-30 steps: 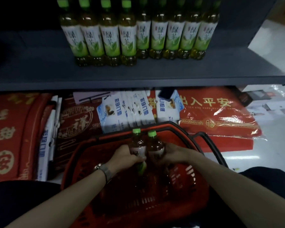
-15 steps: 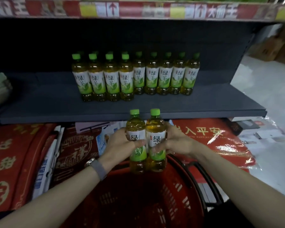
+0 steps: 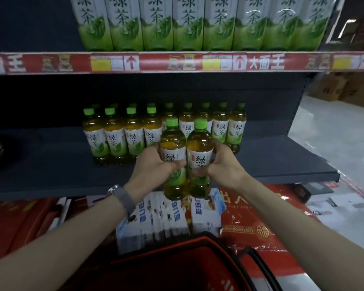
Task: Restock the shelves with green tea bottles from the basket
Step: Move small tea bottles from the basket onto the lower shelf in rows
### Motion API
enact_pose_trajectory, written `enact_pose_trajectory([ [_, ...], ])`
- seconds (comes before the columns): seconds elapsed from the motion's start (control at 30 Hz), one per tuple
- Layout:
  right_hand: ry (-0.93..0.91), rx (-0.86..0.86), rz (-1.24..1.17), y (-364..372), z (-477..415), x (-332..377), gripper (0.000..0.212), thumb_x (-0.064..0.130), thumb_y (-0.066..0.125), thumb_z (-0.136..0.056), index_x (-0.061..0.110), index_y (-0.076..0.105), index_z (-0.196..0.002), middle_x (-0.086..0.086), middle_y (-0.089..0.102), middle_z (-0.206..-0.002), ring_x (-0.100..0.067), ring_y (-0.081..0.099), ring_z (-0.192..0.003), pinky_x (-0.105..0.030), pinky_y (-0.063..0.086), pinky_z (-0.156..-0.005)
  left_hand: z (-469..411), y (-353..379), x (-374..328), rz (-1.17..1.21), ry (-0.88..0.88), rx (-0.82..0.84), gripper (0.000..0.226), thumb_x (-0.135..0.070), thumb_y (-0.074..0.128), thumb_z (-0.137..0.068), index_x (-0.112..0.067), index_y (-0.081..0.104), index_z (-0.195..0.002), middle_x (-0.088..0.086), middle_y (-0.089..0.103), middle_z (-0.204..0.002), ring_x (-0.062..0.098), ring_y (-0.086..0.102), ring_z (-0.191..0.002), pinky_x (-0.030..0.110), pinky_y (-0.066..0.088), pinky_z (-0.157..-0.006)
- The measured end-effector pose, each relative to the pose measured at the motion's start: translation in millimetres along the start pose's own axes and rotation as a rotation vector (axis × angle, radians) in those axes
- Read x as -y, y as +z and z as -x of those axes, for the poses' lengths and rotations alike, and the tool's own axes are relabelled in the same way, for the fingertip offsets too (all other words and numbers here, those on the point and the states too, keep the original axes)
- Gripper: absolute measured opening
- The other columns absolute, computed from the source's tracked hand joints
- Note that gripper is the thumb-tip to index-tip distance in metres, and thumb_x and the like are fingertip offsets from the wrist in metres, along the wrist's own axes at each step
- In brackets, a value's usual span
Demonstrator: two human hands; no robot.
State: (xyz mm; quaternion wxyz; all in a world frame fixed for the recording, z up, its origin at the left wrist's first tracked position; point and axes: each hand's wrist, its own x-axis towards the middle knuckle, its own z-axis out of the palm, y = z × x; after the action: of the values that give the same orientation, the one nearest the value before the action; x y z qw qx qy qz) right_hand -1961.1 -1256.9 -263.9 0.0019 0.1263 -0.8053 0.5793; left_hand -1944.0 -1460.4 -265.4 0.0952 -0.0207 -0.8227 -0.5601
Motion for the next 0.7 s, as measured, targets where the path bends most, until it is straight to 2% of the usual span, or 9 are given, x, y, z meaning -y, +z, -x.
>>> enact_pose_trajectory([
  [0.07, -0.017, -0.049, 0.005, 1, -15, -1, 0.078, -0.010, 0.090, -0.071, 0.027, 0.052, -0.128, 0.005, 0.074, -0.118, -0.013, 0.071, -0.112, -0.037, 0.063, -0.094, -13, 2, 0, 0.022, 0.015, -0.029, 0.049, -0.018, 0.090, -0.079, -0.025, 0.066, -0.121, -0.009, 0.076, -0.114, 0.010, 0.071, -0.110, 0.046, 0.059, -0.101],
  [0.2, -0.007, -0.134, -0.005, 9, -43, -9, 0.086, -0.009, 0.090, -0.071, 0.020, 0.051, -0.142, 0.003, 0.072, -0.123, -0.019, 0.069, -0.120, -0.047, 0.061, -0.099, -37, 7, 9, 0.011, 0.027, -0.058, 0.050, -0.021, 0.090, -0.079, -0.027, 0.065, -0.122, -0.010, 0.075, -0.120, 0.012, 0.069, -0.118, 0.049, 0.056, -0.104],
  [0.27, 0.006, -0.148, -0.024, 13, -53, -16, 0.090, -0.011, 0.090, -0.069, 0.021, 0.050, -0.143, 0.003, 0.072, -0.124, -0.019, 0.068, -0.121, -0.050, 0.060, -0.101, -49, 9, 15, -0.023, 0.034, -0.078, 0.049, -0.021, 0.090, -0.079, -0.025, 0.064, -0.120, -0.010, 0.073, -0.122, 0.011, 0.067, -0.118, 0.041, 0.054, -0.105],
  [0.33, 0.006, -0.153, -0.032, 16, -63, -24, 0.091, -0.011, 0.090, -0.069, 0.021, 0.050, -0.144, 0.005, 0.072, -0.123, -0.017, 0.068, -0.121, -0.049, 0.059, -0.102, -59, 11, 18, -0.059, 0.026, -0.088, 0.048, -0.022, 0.089, -0.080, -0.023, 0.063, -0.121, -0.009, 0.072, -0.121, 0.009, 0.066, -0.114, 0.033, 0.052, -0.101],
  [0.5, -0.007, -0.165, -0.014, 17, -78, -41, 0.090, -0.009, 0.090, -0.069, 0.021, 0.051, -0.144, 0.008, 0.072, -0.123, -0.014, 0.067, -0.122, -0.049, 0.059, -0.102, -72, 15, 34, -0.015, 0.085, -0.035, 0.046, -0.020, 0.087, -0.083, -0.025, 0.065, -0.124, -0.012, 0.076, -0.117, 0.004, 0.070, -0.113, 0.044, 0.057, -0.103],
  [0.7, -0.007, -0.144, -0.001, 11, -87, -53, 0.091, -0.004, 0.089, -0.074, 0.027, 0.047, -0.149, 0.011, 0.070, -0.124, -0.010, 0.065, -0.122, -0.042, 0.059, -0.103, -82, 26, 43, 0.007, 0.151, -0.050, 0.048, -0.018, 0.086, -0.083, -0.035, 0.062, -0.121, -0.018, 0.075, -0.117, -0.002, 0.068, -0.113, 0.038, 0.056, -0.104],
])
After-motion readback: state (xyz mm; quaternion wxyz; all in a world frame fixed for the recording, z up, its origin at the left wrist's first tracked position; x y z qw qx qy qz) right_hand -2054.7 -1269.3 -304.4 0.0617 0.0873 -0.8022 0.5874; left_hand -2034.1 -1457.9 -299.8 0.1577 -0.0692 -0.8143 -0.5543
